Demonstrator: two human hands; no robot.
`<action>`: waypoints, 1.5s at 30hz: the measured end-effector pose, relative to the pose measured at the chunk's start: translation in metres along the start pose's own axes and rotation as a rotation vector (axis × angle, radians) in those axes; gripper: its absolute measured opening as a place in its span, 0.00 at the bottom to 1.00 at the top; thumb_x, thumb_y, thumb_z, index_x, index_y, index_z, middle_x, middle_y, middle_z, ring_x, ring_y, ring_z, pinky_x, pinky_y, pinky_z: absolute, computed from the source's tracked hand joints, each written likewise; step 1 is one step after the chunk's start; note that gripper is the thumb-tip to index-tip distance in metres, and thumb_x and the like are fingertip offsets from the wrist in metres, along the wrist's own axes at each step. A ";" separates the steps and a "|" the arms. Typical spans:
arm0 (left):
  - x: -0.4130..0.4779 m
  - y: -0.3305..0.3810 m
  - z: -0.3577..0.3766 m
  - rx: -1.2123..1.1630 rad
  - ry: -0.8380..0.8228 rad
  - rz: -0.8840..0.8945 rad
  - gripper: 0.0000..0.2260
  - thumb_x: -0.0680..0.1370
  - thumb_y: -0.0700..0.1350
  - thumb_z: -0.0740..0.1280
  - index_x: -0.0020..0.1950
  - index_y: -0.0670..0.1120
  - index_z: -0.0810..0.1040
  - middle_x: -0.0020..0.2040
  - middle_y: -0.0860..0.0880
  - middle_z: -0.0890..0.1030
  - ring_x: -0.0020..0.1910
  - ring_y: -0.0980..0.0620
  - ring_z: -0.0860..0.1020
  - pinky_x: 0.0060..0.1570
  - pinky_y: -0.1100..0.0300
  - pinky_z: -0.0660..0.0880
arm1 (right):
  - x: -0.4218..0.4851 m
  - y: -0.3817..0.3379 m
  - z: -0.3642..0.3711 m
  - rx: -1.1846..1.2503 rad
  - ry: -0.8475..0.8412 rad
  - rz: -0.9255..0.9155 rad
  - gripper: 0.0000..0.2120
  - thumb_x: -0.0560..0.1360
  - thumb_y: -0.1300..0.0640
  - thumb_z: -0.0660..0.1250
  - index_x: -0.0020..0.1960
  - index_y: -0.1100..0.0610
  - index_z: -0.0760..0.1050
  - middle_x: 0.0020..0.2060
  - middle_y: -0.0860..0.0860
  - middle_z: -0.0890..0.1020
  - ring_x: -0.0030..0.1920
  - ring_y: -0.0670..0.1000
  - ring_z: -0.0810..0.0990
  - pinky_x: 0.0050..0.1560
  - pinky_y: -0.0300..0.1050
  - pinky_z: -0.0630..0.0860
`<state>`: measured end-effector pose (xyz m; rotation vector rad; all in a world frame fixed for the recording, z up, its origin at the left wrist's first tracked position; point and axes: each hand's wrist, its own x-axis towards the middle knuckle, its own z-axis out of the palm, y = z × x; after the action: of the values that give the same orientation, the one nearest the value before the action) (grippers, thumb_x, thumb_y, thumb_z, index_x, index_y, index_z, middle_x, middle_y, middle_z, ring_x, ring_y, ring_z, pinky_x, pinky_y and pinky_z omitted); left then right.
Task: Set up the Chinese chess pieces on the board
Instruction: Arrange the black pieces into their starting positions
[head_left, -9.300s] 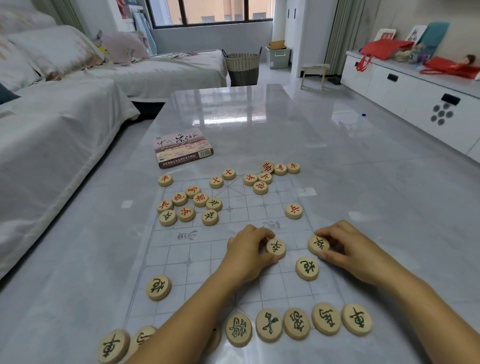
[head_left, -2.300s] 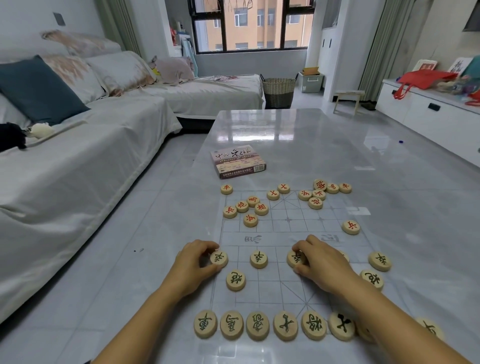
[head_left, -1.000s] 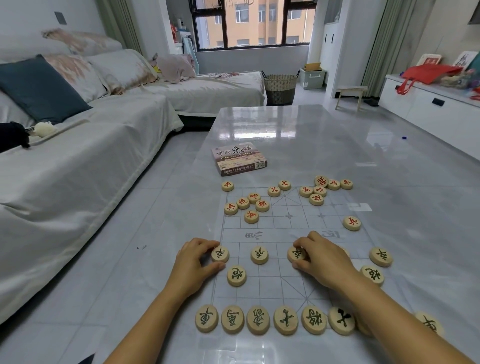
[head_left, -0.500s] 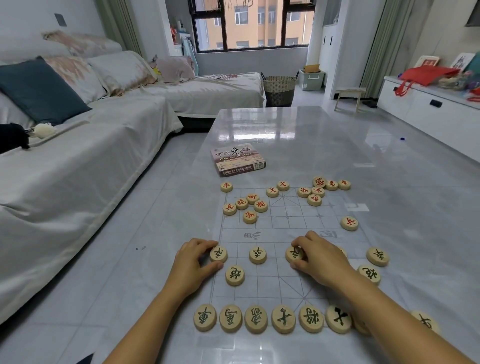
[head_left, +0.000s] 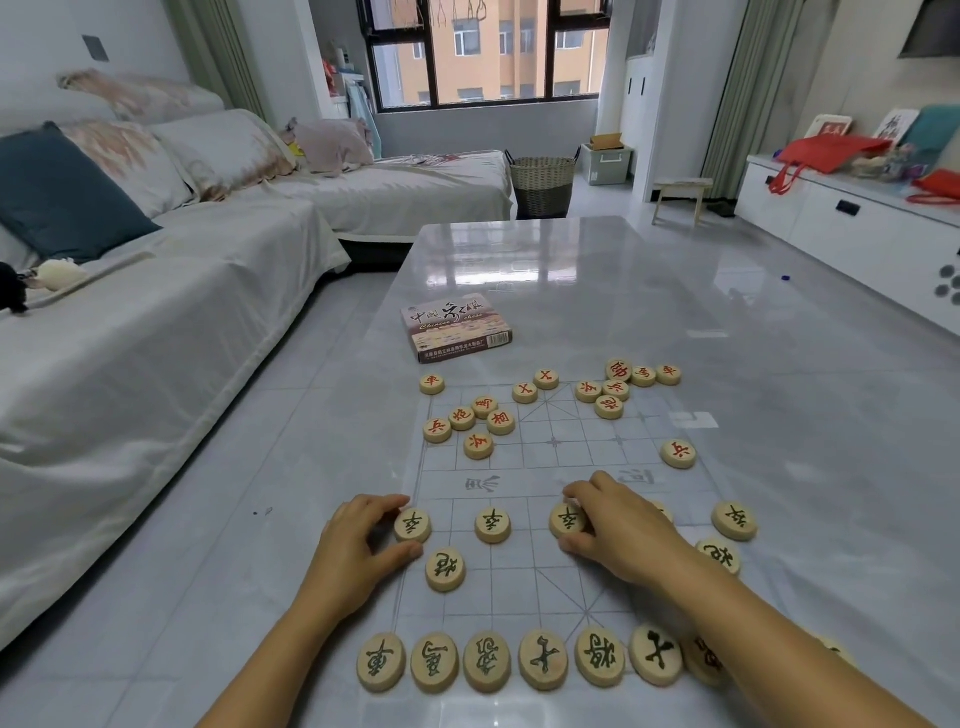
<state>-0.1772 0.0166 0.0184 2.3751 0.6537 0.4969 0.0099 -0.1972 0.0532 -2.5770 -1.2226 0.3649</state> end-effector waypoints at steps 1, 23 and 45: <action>-0.001 0.001 -0.001 -0.011 -0.004 -0.004 0.22 0.69 0.48 0.73 0.62 0.52 0.73 0.52 0.55 0.75 0.54 0.55 0.71 0.52 0.63 0.68 | 0.000 0.002 -0.002 0.027 -0.007 -0.001 0.27 0.74 0.46 0.64 0.70 0.51 0.62 0.63 0.49 0.70 0.61 0.51 0.71 0.56 0.44 0.70; 0.084 0.019 0.005 -0.134 0.132 -0.017 0.11 0.70 0.49 0.68 0.51 0.58 0.76 0.52 0.56 0.77 0.50 0.66 0.73 0.48 0.73 0.68 | 0.182 0.122 -0.047 -0.101 0.218 0.201 0.21 0.79 0.48 0.54 0.71 0.50 0.60 0.68 0.51 0.71 0.67 0.57 0.69 0.65 0.53 0.61; 0.202 0.052 0.082 0.407 -0.627 0.426 0.22 0.78 0.63 0.51 0.72 0.66 0.52 0.77 0.58 0.50 0.75 0.59 0.48 0.73 0.47 0.43 | 0.117 0.087 -0.034 -0.026 0.147 -0.234 0.14 0.75 0.42 0.60 0.57 0.47 0.72 0.50 0.41 0.77 0.52 0.44 0.72 0.60 0.38 0.63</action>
<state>0.0428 0.0567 0.0289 2.8497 -0.0508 -0.2518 0.1554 -0.1637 0.0423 -2.3970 -1.4600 0.1098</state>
